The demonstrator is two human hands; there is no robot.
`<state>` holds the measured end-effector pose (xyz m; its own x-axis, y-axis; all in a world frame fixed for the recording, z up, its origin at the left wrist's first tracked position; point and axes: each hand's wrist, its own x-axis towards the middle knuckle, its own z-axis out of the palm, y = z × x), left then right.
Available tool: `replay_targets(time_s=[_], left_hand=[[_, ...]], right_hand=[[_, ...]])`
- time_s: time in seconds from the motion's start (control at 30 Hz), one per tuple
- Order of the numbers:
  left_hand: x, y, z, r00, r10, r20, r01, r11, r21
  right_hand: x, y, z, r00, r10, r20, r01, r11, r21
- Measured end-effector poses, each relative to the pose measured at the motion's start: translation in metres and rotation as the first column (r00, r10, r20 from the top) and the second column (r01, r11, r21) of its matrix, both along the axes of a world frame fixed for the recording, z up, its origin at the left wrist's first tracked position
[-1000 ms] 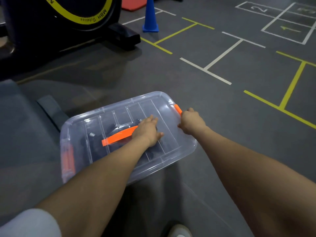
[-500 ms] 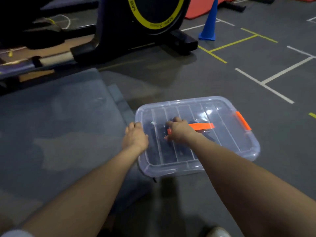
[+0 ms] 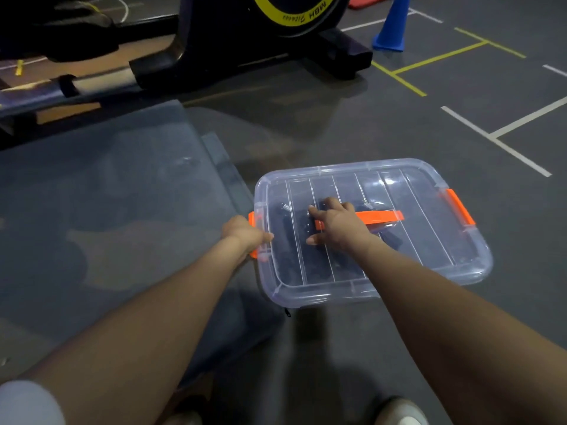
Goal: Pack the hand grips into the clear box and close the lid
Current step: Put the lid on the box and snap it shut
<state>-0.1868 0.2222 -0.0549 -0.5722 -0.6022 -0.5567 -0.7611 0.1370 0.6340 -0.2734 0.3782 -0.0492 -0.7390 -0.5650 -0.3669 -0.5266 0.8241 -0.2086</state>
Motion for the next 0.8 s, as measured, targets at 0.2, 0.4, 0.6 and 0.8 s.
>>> replay_targets(time_s=[0.2,0.4,0.6,0.8], left_hand=[[-0.005,0.01,-0.004,1.0,0.001,0.027,0.0,0.999,-0.047],[-0.011,0.017,-0.001,0.986,-0.064,0.155,0.114,0.935,-0.336],[-0.008,0.017,0.011,0.946,-0.204,0.253,0.292,0.873,-0.39],[0.006,0.044,0.031,0.808,-0.537,0.244,0.568,0.599,-0.565]], right_hand=[[-0.001,0.001,-0.003,1.0,0.003,-0.002,-0.003,1.0,0.017],[-0.003,0.0,-0.004,1.0,0.009,0.008,-0.009,1.0,0.019],[-0.003,0.002,0.001,1.0,0.023,0.005,-0.024,1.0,0.019],[0.008,0.04,0.019,0.998,0.051,0.033,-0.051,0.999,-0.005]])
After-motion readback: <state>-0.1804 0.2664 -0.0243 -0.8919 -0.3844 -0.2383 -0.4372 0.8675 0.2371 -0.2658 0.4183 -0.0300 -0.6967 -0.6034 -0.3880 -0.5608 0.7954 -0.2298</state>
